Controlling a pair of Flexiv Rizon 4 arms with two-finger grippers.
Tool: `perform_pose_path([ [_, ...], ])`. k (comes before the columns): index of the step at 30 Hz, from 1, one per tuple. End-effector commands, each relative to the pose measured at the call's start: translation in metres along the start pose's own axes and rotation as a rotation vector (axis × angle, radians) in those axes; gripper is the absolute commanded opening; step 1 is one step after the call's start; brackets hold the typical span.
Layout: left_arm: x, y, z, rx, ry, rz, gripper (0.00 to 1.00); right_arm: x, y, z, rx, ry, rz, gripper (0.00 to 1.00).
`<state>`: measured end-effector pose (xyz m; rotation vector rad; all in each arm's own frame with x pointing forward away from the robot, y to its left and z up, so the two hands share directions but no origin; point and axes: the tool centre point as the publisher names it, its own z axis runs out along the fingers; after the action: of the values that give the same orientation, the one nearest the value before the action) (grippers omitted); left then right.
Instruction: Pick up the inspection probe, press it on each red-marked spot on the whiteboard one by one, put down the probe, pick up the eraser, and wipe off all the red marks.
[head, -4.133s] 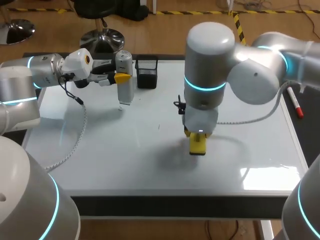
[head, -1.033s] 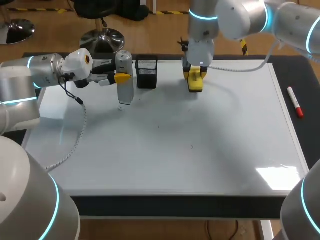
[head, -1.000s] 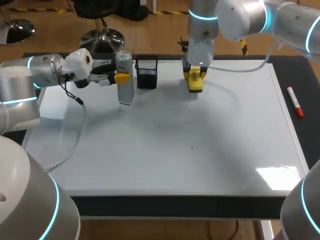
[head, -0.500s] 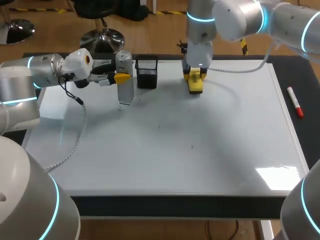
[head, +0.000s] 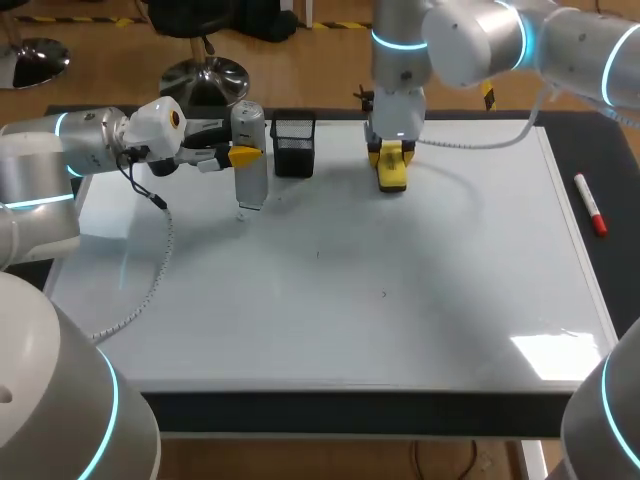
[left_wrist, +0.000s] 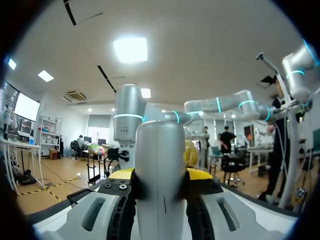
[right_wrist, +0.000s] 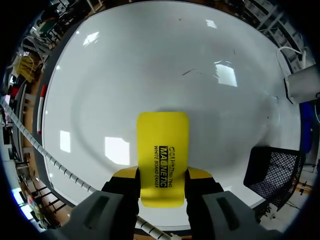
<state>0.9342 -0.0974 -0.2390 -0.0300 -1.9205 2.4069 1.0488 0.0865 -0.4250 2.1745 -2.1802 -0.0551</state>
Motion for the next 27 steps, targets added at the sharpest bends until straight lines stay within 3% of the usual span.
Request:
perform_pose_path([
  [1,0.0,-0.001,0.001,0.0,-0.001,0.002,0.0,0.002,0.001,-0.002,0.006,0.002,0.002,0.05],
  [4,0.0,-0.001,0.001,0.0,-0.001,0.002,0.0,0.003,0.003,-0.004,0.011,0.004,0.006,0.21],
  [6,0.0,-0.001,0.001,0.0,-0.001,0.002,0.0,0.004,0.003,-0.005,0.012,0.003,0.008,0.25],
  [9,0.0,-0.001,0.001,0.0,-0.001,0.002,0.0,0.006,0.005,-0.006,0.015,-0.001,0.016,0.48],
  [11,0.0,-0.001,0.001,0.0,-0.001,0.002,0.0,0.006,0.006,-0.007,0.018,-0.001,0.02,0.49],
  [12,0.0,-0.001,0.001,0.0,-0.001,0.002,0.0,0.007,0.007,-0.008,0.02,-0.002,0.022,0.65],
  [13,0.0,-0.001,0.001,0.0,-0.001,0.002,0.0,0.008,0.007,-0.01,0.021,-0.004,0.024,0.94],
  [14,0.0,-0.001,0.001,0.0,-0.001,0.002,0.0,0.009,0.008,-0.012,0.026,-0.005,0.028,1.0],
  [23,0.0,-0.001,0.001,0.0,-0.001,0.002,0.0,0.016,0.009,-0.034,0.047,-0.025,0.101,1.0],
  [27,0.0,-0.001,0.001,0.0,-0.001,0.002,0.0,0.022,0.009,-0.048,0.025,-0.094,0.154,1.0],
])
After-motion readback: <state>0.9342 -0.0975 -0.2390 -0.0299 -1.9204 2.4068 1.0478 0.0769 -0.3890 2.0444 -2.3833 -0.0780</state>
